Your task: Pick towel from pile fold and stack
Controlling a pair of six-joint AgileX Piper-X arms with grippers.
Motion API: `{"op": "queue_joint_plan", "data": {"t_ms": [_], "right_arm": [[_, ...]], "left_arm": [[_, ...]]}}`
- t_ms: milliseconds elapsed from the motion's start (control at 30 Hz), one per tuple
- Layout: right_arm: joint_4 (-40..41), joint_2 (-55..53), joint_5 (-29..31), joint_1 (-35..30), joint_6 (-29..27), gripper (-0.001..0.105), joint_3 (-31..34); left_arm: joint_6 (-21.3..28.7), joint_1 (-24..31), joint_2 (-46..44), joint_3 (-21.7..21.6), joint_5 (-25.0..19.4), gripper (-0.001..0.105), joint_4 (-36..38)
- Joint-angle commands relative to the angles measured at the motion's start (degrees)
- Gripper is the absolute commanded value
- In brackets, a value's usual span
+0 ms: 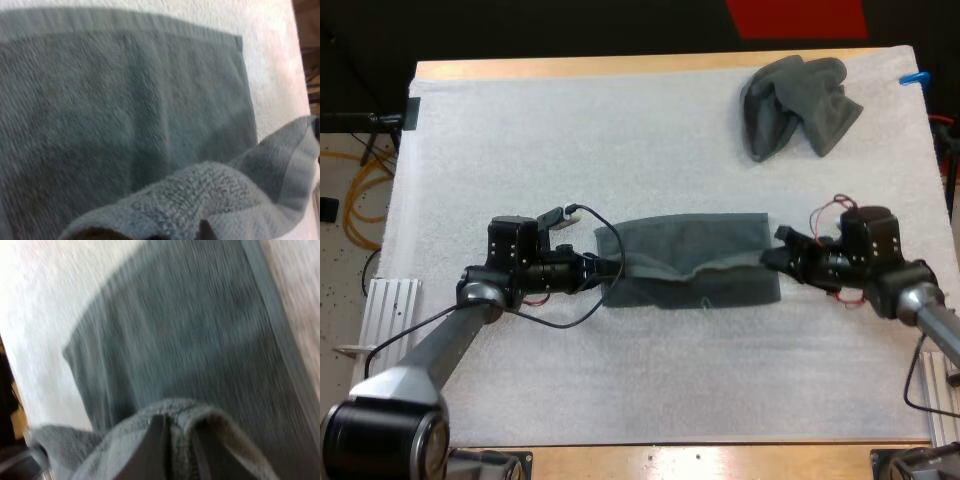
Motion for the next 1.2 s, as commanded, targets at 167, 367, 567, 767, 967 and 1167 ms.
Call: {"op": "queue_joint_plan", "data": {"t_ms": [167, 367, 567, 767, 967, 1167], "right_arm": [[-1.17, 6.40, -0.23, -0.48, -0.15, 0.000, -5.75], [-3.66, 9.18, 4.17, -0.48, -0.31, 0.000, -6.97], [-3.80, 9.44, 5.36, -0.48, -0.73, 0.000, -6.97], [-6.71, 9.44, 2.04, -0.48, -3.63, 0.016, -6.97], [-13.97, 9.44, -0.45, -0.48, -3.63, 0.059, -6.97], [-20.63, 7.46, -0.66, -0.48, -5.40, 0.062, -6.97]], "left_arm": [[-0.90, 0.02, 3.09, -0.18, -0.54, 0.000, -6.80], [-1.17, 0.02, 3.27, -0.33, -7.84, 0.000, -7.48], [-0.46, 0.02, 3.27, -0.33, -9.43, 0.000, -7.48], [0.48, 0.02, 3.27, -0.33, -9.21, 0.024, -7.62], [-0.14, 0.02, 3.27, -1.70, -6.97, 0.050, -8.91], [0.34, 0.02, 2.78, -5.86, -2.84, 0.050, -10.06]]}}
